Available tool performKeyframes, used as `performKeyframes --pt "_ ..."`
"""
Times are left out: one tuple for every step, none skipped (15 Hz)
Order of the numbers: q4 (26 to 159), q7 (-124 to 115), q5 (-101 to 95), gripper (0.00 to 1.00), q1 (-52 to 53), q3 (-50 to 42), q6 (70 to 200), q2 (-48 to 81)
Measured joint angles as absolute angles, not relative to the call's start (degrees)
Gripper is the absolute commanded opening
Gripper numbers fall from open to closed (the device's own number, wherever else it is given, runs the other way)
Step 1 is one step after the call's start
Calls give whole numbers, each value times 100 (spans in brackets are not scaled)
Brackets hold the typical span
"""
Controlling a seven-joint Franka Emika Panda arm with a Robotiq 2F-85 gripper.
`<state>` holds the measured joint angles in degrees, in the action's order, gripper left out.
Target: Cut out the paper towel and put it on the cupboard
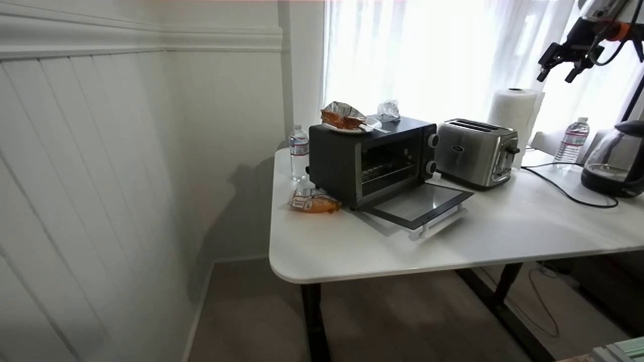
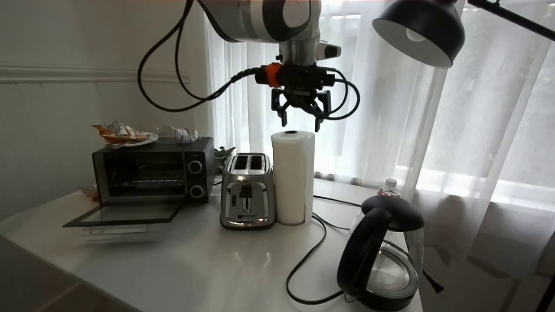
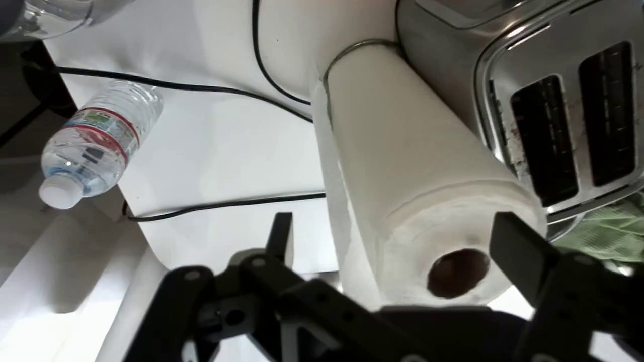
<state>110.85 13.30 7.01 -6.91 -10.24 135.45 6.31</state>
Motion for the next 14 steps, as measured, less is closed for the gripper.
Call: performKeyframes --pt "11001 1331 701 100 -750 -1024 13545 699" --pt "10928 1331 701 100 -798 -1024 13545 763" --pt "10871 1331 701 95 -833 -1024 13545 823" --pt "10825 1331 702 90 -857 -1023 13545 881" --pt "10786 1331 704 87 -873 -1017 13545 936" --pt "10758 1331 704 78 -879 -1010 13545 984" --pt "10743 1331 705 74 -881 -999 13545 1025" --pt "10734 1331 707 76 -882 -984 13545 1059" --pt "10726 1331 707 69 -882 -968 13552 1086" --pt "10712 1331 707 70 -882 -954 13562 1110" --pt "10698 1330 707 69 -883 -942 13575 1130" --pt "10688 1331 707 65 -883 -934 13610 1146" --pt "10676 1330 707 65 -884 -928 13649 1160" --pt "10662 1331 707 59 -887 -926 13690 1172"
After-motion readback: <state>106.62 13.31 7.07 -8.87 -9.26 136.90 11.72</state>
